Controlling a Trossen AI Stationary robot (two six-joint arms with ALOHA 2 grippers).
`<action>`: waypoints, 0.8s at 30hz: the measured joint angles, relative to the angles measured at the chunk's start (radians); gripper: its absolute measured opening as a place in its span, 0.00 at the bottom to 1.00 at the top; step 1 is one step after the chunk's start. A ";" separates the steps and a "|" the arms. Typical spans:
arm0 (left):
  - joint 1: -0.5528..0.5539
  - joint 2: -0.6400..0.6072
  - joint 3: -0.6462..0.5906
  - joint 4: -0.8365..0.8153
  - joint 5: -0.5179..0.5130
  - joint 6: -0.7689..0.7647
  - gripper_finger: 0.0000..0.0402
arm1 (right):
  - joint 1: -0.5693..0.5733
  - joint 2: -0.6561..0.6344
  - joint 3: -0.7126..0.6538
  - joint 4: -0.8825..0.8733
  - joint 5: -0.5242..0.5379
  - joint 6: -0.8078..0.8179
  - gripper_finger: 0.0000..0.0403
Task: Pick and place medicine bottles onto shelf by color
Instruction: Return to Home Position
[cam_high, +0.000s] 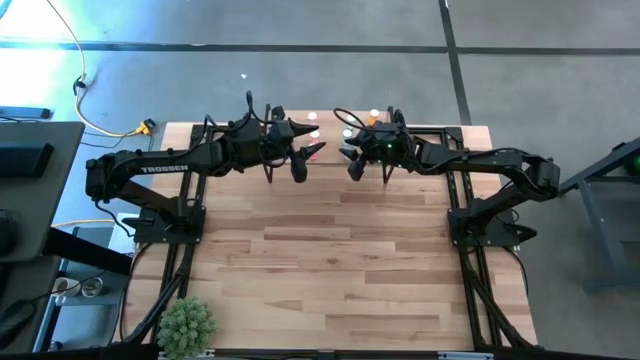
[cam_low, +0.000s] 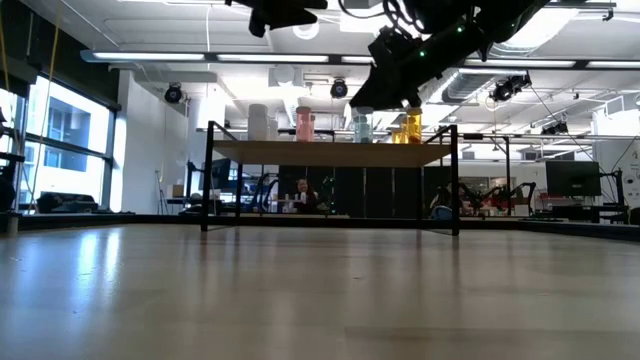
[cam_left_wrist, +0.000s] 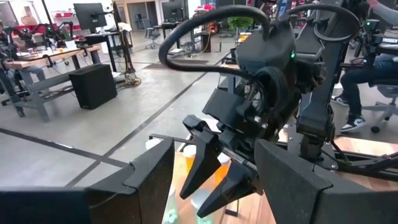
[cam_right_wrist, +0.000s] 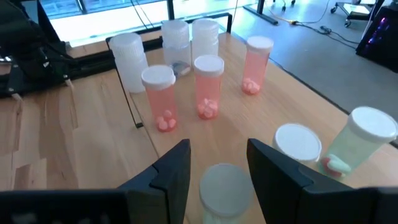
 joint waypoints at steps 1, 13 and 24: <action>0.000 0.000 0.000 -0.002 0.000 0.000 0.53 | 0.000 0.000 0.000 0.005 0.000 0.001 0.37; 0.000 0.000 0.000 -0.004 0.000 0.000 0.53 | 0.007 -0.030 0.000 0.011 -0.009 0.002 0.37; 0.000 -0.009 0.000 -0.030 0.000 0.001 0.53 | 0.009 -0.116 0.000 0.030 -0.013 0.008 0.37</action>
